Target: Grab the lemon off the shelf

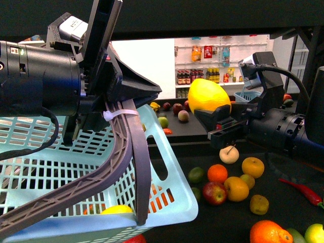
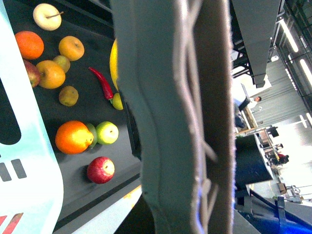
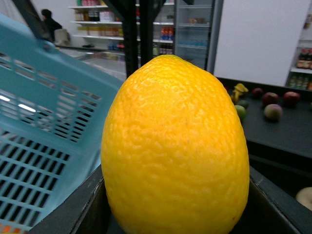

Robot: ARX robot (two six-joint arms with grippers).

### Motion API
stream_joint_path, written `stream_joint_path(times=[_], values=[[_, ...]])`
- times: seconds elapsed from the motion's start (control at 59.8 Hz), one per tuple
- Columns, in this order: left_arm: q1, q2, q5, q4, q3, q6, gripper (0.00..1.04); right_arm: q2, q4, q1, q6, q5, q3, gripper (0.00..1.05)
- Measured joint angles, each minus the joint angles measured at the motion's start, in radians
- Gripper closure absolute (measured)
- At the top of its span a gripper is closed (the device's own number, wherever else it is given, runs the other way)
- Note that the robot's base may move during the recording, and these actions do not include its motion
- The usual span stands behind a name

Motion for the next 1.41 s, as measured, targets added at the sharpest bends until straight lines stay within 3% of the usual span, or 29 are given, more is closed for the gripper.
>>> stream_joint_path(times=[0.351,0.669,1.021,1.071,1.255,1.405], values=[[0.000,0.000,0.000,0.000,0.000,0.000,0.98,-0.009,0.042,0.129,0.089,-0.096,-0.047,0.42],[0.000,0.000,0.000,0.000,0.000,0.000,0.98,0.045,0.032,0.156,0.107,-0.194,-0.069,0.42],[0.000,0.000,0.000,0.000,0.000,0.000,0.98,0.050,0.014,0.186,0.075,-0.235,-0.087,0.42],[0.000,0.000,0.000,0.000,0.000,0.000,0.98,0.051,0.013,0.189,0.067,-0.238,-0.092,0.38],[0.000,0.000,0.004,0.000,0.000,-0.003,0.98,0.053,0.023,0.191,0.063,-0.233,-0.095,0.07],[0.000,0.001,-0.004,0.000,0.000,-0.003,0.98,0.052,0.033,0.185,0.068,-0.236,-0.095,0.07]])
